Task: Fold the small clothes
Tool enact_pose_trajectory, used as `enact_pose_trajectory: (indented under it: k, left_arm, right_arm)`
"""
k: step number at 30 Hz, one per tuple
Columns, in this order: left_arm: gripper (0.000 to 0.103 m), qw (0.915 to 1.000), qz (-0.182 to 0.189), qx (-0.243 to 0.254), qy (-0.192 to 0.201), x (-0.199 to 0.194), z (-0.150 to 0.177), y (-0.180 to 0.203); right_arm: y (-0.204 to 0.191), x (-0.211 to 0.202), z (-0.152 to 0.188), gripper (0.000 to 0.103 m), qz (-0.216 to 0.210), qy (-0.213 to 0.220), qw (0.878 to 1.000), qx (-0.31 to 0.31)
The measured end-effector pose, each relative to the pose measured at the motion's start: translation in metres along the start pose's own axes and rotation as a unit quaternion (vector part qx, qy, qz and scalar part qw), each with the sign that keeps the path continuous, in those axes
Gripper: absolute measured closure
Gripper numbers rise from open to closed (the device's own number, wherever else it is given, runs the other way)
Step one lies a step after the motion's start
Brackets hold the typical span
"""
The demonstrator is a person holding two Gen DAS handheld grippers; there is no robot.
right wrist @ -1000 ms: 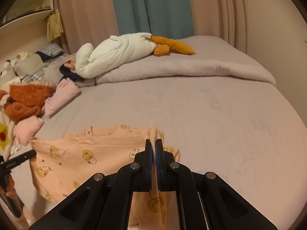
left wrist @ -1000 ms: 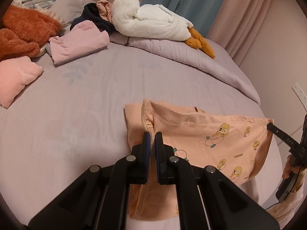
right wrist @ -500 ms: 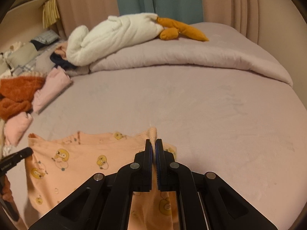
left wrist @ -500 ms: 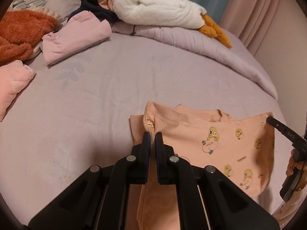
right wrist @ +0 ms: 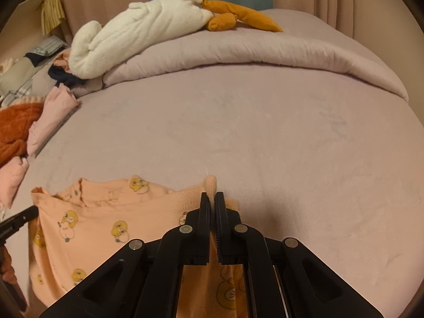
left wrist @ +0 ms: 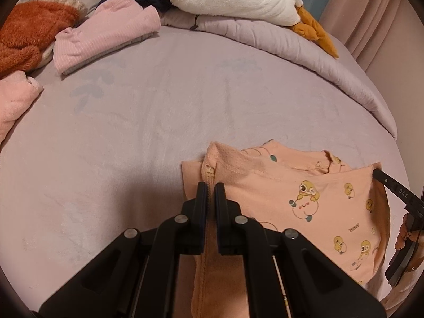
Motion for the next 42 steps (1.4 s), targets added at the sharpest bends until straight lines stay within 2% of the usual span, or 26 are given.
enact_pose_trajectory:
  k: [10,12,13,14,15,16,17,22,27,33,37,42]
  left_arm:
    - [0.092,0.9998,-0.013,-0.011,-0.014,0.008,0.002,-0.004]
    - [0.089,0.9998,-0.014,-0.011,-0.011,0.002,0.002,-0.004]
    - [0.088,0.9998,-0.017,-0.011,-0.009,-0.003,0.003,-0.004]
    - [0.078,0.9997,-0.02,-0.011,-0.007,-0.006,0.004,-0.005]
    - [0.065,0.9997,-0.023,-0.012,-0.003,-0.013,0.005,-0.006]
    - [0.057,0.9997,-0.021,-0.012,0.0,-0.017,0.007,-0.007]
    - [0.044,0.9998,-0.018,-0.013,0.002,-0.021,0.009,-0.007]
    - [0.041,0.9999,-0.003,-0.01,-0.004,-0.036,0.031,-0.006]
    - [0.038,0.9997,0.004,-0.014,-0.021,-0.037,0.055,-0.004]
    - [0.038,0.9987,0.022,-0.023,-0.039,-0.027,0.076,0.001]
    - [0.038,0.9977,0.039,-0.035,-0.043,-0.021,0.08,0.002]
    - [0.04,0.9957,0.065,-0.049,-0.045,-0.016,0.082,0.003]
  right_arm:
    - [0.004,0.011,0.006,0.098,0.018,-0.009,1.0,0.005]
    - [0.007,0.005,0.007,0.086,0.013,-0.011,1.0,0.016]
    - [0.009,0.001,0.008,0.069,0.008,-0.008,1.0,0.024]
    - [0.011,-0.008,0.008,0.052,0.001,0.001,0.999,0.033]
    - [0.013,-0.014,0.007,0.047,-0.002,0.009,0.999,0.038]
    - [0.015,-0.022,0.008,0.044,-0.006,0.018,0.999,0.042]
    - [0.018,-0.031,0.009,0.042,-0.011,0.024,0.999,0.047]
    - [0.032,-0.065,0.024,0.028,-0.029,0.046,0.995,0.082]
    - [0.039,-0.072,0.048,0.026,-0.026,0.03,0.996,0.083]
    - [0.05,-0.055,0.073,0.026,-0.021,-0.016,0.994,0.109]
    - [0.05,-0.048,0.088,0.026,-0.035,-0.033,0.991,0.127]
    - [0.042,-0.046,0.095,0.026,-0.058,-0.035,0.988,0.139]
Point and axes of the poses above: each gripper's, at about its wrist camera, not at the fingertips, and x roughly the way its jaws point, y to its right, z to its underside, the point moved 7 cm from there along x, roughly the way its jaws point, and after that the axes turned 10 degrees about x, right-handed, at the moved point
